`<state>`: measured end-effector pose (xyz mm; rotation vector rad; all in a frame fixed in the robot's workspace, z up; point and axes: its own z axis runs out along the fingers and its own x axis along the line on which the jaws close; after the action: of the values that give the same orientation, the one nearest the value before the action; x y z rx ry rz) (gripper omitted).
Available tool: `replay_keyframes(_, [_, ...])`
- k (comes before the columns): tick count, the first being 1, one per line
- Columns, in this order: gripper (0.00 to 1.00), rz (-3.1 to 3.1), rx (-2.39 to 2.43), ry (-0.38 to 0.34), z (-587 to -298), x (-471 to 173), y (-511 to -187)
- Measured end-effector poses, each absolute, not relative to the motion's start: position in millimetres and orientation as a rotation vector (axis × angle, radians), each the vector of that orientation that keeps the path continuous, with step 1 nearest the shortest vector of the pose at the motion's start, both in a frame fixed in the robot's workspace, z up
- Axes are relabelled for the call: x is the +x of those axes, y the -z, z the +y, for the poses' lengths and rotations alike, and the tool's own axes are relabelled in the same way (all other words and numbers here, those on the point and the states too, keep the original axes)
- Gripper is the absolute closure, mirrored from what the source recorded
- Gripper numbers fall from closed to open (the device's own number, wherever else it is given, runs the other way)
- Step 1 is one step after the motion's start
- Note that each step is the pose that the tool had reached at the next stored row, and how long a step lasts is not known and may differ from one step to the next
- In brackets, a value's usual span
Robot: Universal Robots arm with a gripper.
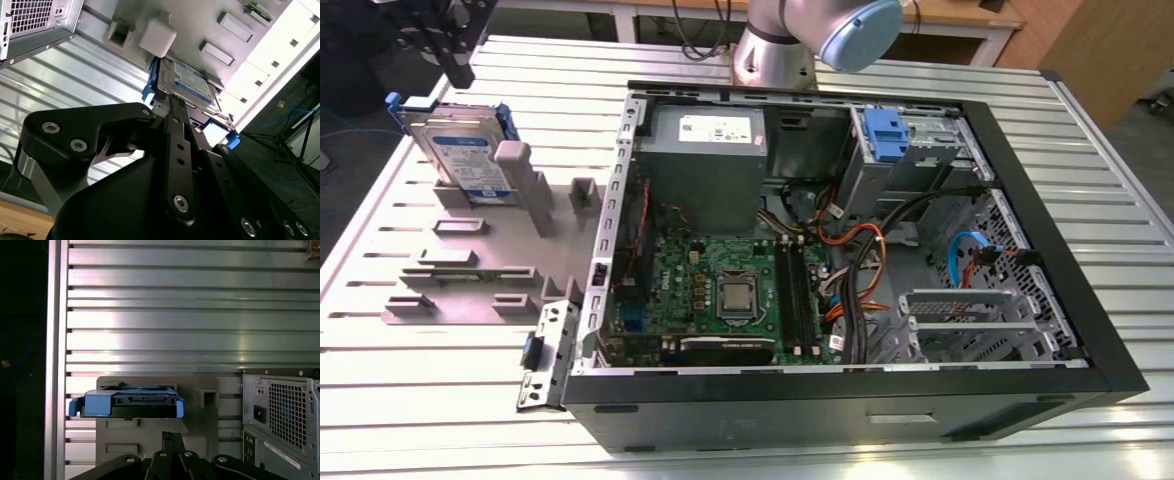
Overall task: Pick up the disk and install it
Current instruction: 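Reach for the disk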
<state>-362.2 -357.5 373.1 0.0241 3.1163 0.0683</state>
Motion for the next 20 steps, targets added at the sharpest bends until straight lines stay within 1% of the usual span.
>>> replay_keyframes(20, [0.89,3.116,0.024,-0.068,-357.5,-369.9,-371.4])
